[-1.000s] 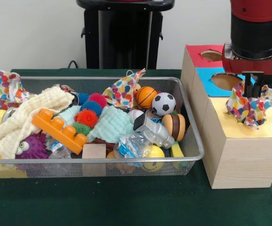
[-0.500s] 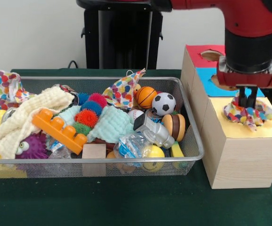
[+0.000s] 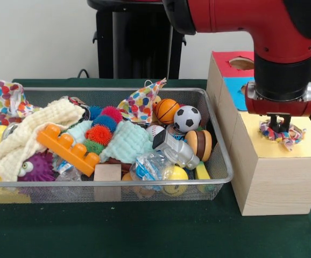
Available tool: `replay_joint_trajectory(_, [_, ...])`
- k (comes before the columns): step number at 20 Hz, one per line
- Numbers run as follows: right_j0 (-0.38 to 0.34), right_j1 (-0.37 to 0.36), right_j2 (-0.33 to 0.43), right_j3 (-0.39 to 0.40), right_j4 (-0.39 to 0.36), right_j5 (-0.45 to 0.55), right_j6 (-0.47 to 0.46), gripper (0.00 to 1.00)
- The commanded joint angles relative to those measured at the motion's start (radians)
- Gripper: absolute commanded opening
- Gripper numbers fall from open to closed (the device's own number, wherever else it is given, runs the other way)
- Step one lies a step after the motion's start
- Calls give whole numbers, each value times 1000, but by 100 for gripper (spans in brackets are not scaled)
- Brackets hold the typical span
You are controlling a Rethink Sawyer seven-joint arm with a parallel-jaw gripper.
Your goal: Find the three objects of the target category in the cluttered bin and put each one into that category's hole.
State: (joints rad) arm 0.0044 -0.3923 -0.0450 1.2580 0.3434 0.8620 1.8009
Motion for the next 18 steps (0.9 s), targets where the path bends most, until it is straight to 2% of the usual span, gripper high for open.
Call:
replay_joint_trajectory(1, [-4,152,51,1,-38,-34,136,0])
replay_joint_trajectory(8, [30,220,36,-77,-14,-64,206,0])
replay_joint_trajectory(16, [61,283,14,-118,-1,-102,242,0])
replay_joint_trajectory(18, [61,276,13,-116,0,-94,240,0])
